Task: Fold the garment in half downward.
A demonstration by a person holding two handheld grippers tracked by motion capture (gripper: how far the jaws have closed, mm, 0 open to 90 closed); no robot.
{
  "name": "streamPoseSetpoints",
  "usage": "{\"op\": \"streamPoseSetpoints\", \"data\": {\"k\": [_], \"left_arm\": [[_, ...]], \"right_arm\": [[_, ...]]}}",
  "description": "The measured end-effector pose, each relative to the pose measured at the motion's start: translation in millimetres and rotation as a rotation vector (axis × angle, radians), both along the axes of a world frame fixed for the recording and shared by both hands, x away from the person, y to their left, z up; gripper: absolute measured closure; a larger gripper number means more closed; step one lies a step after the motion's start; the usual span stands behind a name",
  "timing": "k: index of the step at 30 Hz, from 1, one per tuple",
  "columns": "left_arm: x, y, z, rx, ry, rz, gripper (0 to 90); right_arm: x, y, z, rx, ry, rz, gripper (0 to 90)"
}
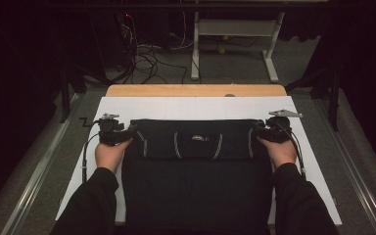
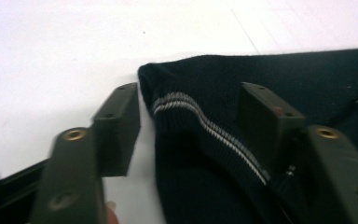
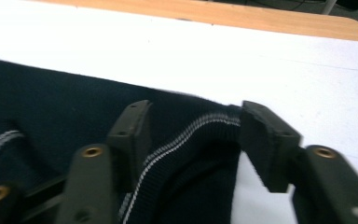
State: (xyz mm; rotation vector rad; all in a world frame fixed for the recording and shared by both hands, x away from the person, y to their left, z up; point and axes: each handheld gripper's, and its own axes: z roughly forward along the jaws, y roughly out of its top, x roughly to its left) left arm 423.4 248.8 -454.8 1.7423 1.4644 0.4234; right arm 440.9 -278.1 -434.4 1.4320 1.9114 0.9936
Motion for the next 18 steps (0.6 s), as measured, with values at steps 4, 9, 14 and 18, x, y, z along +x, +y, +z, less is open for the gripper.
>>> {"op": "streamPoseSetpoints", "data": {"k": [4, 9, 14, 18], "left_arm": [[-22.7, -7.1, 2.0, -0.036, -0.017, -0.093, 34.2], [-51.9, -35.0, -4.6, 0.002, -0.022, -0.224, 34.2], [-58.8, -55.8, -19.8, 0.096, 0.026, -0.272, 36.0], [-55.4, -54.5, -22.4, 0.095, 0.04, -0.259, 44.8]], "right_arm": [[-22.5, -2.7, 2.3, 0.018, -0.02, 0.057, 39.1], [-59.9, 4.1, -7.8, 0.022, -0.034, 0.127, 39.5], [-76.2, 17.7, -26.2, -0.024, 0.024, 0.18, 41.9], [-70.8, 23.3, -35.9, -0.06, 0.107, 0.175, 48.3]]}}
